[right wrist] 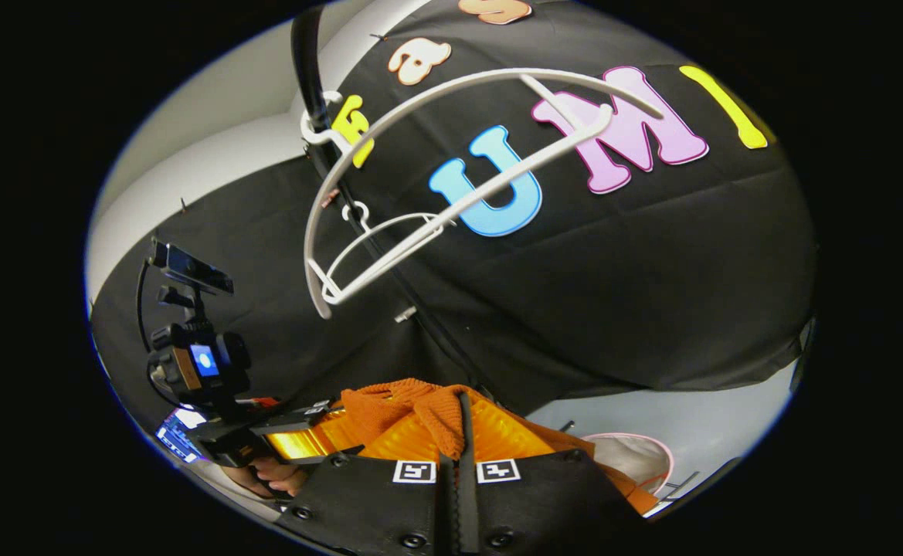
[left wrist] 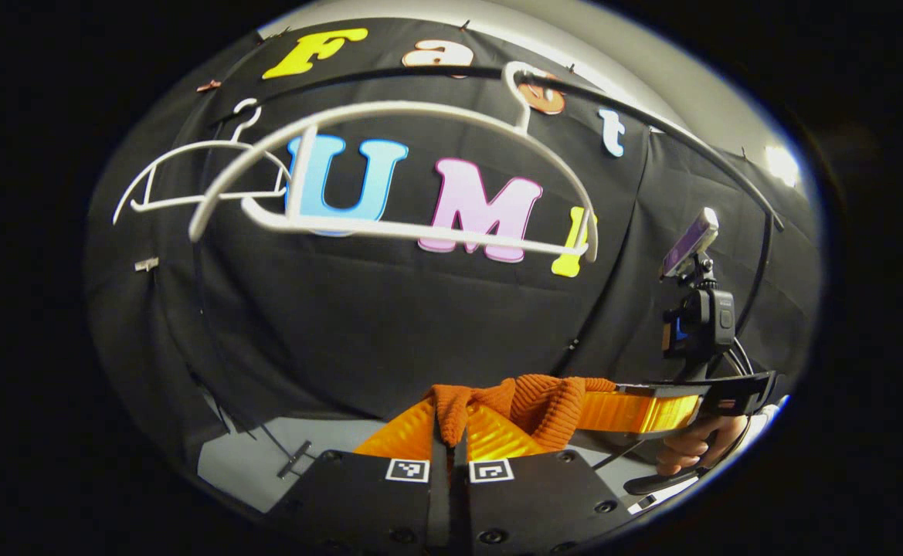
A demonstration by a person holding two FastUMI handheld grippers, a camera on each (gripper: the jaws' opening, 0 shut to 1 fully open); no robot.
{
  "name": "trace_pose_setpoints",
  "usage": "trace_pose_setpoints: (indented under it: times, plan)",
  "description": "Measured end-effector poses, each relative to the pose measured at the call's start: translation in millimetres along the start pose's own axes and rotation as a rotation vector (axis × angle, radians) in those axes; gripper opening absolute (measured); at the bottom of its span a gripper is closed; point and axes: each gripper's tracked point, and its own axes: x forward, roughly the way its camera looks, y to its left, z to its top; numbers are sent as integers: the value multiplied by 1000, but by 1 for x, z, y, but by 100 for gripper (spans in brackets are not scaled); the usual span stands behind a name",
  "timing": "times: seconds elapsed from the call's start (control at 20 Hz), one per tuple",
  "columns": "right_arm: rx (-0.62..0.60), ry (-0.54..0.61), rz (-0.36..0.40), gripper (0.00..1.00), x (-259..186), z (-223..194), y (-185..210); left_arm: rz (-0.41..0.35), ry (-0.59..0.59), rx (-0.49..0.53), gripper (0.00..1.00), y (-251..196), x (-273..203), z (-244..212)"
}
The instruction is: Grasp the clothes on the hanger with both hands and then place them into the laundry hamper below.
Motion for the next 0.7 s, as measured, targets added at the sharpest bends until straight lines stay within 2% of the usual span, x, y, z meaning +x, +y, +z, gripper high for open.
trace_pose_setpoints:
  times: [0.3, 0.45, 0.7]
  plan:
    - [36, 106, -81, 5, 16, -48, -59, 45, 120, -38, 5, 19, 39, -55]
    - [29, 176, -165, 5, 26, -79, -99, 107, 191, -58, 5, 30, 62, -89]
    - [-73, 357, -313, 5, 28, -145, -161, 198, 363, -102, 5, 65, 88, -169]
